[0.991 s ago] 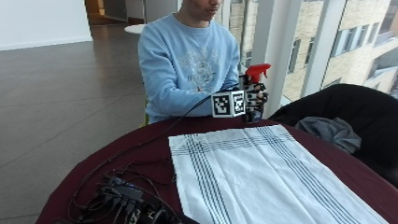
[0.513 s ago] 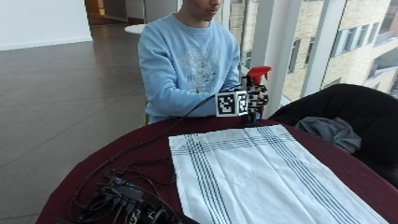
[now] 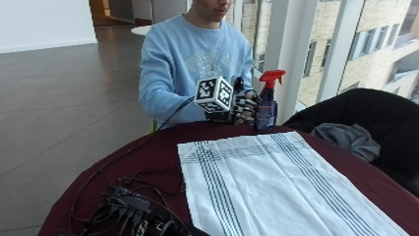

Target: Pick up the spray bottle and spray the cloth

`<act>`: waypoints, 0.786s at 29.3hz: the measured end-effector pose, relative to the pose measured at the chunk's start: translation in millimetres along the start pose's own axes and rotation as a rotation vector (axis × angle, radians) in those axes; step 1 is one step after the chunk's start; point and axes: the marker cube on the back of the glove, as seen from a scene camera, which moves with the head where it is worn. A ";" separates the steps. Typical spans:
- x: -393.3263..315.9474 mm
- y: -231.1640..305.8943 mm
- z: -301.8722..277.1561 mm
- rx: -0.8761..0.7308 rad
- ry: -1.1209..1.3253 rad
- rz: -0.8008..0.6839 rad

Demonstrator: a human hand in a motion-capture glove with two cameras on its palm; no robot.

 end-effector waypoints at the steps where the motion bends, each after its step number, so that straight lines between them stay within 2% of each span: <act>1: 4.5 6.9 -9.4 -0.002 0.047 0.013; 10: 35.4 76.0 -94.0 -0.038 0.492 0.092; 17: 52.5 120.9 -141.6 -0.001 0.630 0.135; 23: 66.5 148.0 -159.9 -0.012 0.705 0.167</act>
